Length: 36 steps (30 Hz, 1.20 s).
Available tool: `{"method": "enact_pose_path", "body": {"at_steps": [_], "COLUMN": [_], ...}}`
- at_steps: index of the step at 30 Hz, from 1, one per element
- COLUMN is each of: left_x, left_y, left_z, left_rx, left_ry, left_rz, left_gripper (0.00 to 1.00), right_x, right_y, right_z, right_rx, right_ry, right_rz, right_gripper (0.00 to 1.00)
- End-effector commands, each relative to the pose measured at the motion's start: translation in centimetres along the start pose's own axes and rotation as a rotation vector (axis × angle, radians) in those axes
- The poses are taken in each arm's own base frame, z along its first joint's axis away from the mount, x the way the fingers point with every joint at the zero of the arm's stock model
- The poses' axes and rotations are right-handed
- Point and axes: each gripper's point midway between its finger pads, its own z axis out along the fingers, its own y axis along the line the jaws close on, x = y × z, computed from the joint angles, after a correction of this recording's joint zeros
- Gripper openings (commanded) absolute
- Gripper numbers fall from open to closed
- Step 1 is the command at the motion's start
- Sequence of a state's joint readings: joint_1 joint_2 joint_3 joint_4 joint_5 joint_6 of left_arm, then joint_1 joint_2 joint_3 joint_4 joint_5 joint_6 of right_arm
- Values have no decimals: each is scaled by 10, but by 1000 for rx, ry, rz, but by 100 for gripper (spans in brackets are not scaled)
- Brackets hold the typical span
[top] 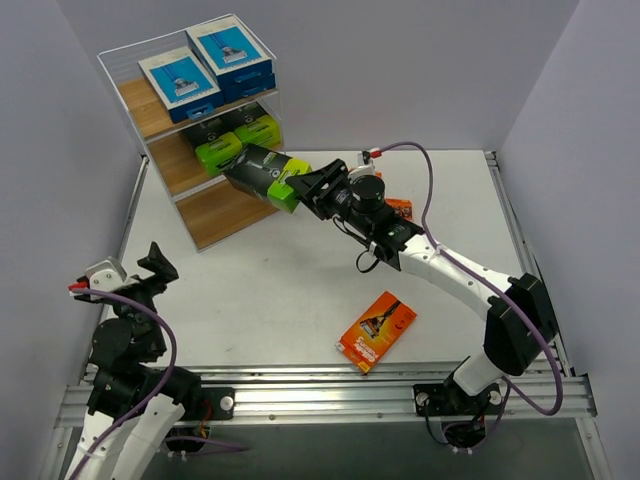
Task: Place and organize the shaving razors onto the shelf
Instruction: Place the shaving razor onto shelf
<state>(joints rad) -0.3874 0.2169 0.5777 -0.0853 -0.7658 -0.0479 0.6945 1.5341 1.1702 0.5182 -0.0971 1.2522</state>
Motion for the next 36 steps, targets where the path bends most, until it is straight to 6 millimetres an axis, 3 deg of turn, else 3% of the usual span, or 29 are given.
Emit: {"method": "enact_pose_path", "body": {"at_steps": [1,13,15,17,29,36], "left_x": [-13,-15,-15,-15,-11,-11], "left_y": [2,3,4,4,2,1], "left_z": [0,-4,-5,-5,-4,-5], "left_rx": [-15,-2,-3,-3,4,8], "left_ry": [-45,-60,-64,-65,-53,-53], "left_rz": [-28,-41,-43,-42,-39,-43], "left_gripper": [95,94,100,91,89,89], "right_x": [-30,-41,-44,-50,-67,-66], "right_y": [99,121,122,126,130,123], "right_z": [-13,-25,-25,-25,-9,4], "right_rx": [-307,-369,-373,-384,-406,-409], "right_ry": [-55,-50,-56,-68,-85,-66], "right_rz": [5,-8,-7,-9,8,29], "right_gripper": [0,0,0,0,0,0]}}
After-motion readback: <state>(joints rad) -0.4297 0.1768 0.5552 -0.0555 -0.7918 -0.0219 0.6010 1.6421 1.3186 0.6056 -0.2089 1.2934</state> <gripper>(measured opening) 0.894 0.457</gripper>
